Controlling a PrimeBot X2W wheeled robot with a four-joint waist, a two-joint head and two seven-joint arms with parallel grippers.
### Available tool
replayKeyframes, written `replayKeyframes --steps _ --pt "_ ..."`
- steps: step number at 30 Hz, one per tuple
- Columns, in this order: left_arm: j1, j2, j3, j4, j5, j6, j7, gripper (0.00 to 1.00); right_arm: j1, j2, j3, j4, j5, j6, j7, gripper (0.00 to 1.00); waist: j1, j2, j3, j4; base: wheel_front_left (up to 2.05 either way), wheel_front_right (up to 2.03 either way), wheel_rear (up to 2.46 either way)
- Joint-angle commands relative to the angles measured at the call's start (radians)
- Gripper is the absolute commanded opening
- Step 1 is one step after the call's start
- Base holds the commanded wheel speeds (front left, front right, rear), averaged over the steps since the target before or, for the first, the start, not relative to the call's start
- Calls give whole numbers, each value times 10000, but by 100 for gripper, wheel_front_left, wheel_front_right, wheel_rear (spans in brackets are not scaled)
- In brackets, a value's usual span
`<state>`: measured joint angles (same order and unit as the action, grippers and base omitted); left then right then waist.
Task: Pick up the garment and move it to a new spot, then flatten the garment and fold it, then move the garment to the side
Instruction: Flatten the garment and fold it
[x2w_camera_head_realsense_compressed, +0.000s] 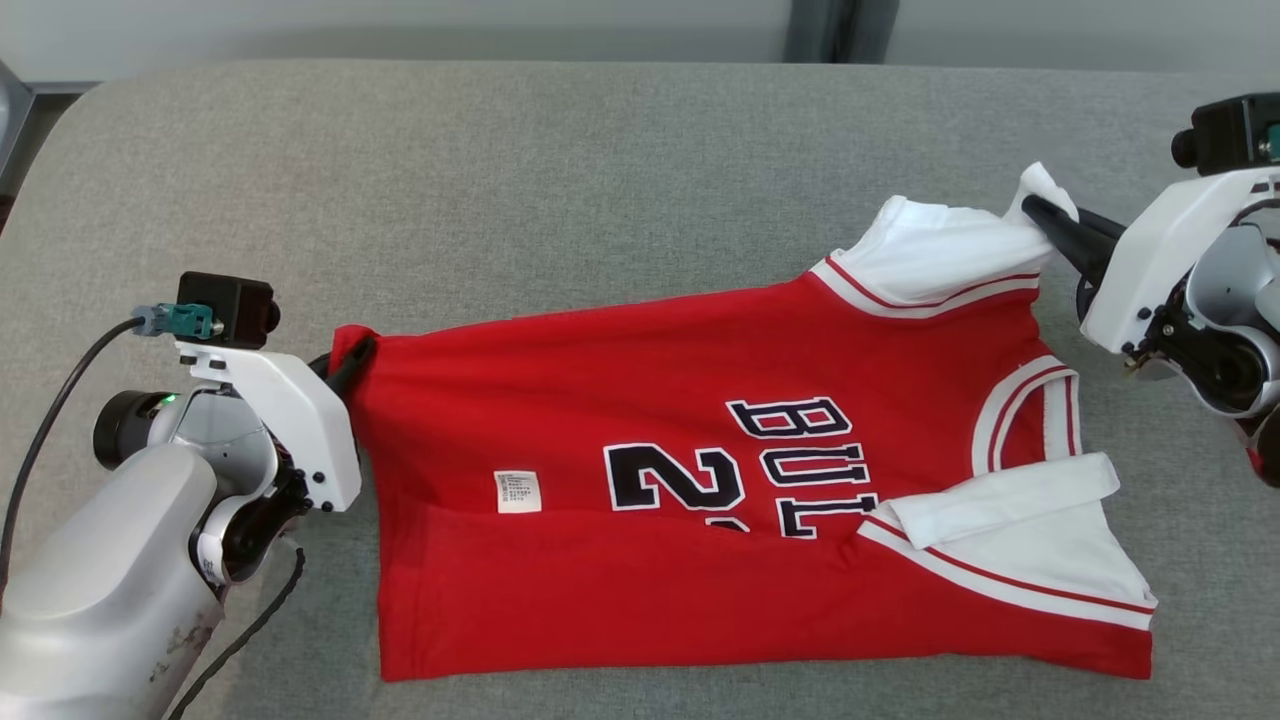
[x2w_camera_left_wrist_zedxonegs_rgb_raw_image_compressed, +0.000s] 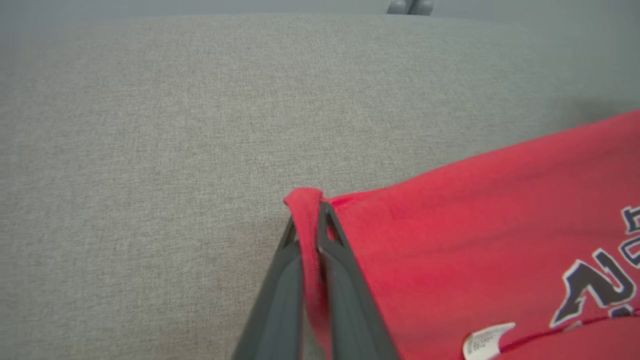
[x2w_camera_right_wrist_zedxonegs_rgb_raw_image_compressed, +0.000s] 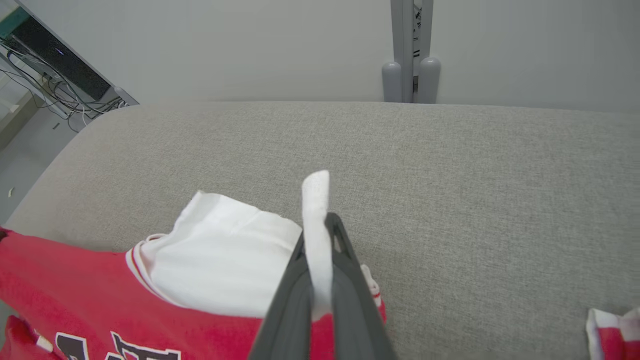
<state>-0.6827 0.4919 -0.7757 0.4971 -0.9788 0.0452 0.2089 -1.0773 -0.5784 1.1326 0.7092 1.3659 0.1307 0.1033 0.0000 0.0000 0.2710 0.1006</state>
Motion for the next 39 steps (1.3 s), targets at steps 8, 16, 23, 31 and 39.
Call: replayKeyframes --steps 8,16,23,31,39 --pt "291 230 115 53 -202 -94 -133 0 327 33 406 155 287 1 -178 0 0 0 -386 -254 0 0 0" --pt "59 341 -57 -419 -730 -570 1091 0 412 175 760 59 509 1 -241 0 0 0 -637 -346 0 0 0" --pt "-214 488 -617 -850 -1541 -1144 3502 0 607 52 1014 -206 740 1 251 0 0 0 -919 -280 0 0 0" --pt "-660 312 -814 -294 -2333 -1388 5108 0 656 -57 1181 -349 864 1 587 0 0 0 -1153 -326 0 0 0" --pt "-743 398 -950 326 -2672 -1492 5983 0 881 -188 1290 -646 1089 1 1288 0 0 0 -1420 -522 0 0 0"
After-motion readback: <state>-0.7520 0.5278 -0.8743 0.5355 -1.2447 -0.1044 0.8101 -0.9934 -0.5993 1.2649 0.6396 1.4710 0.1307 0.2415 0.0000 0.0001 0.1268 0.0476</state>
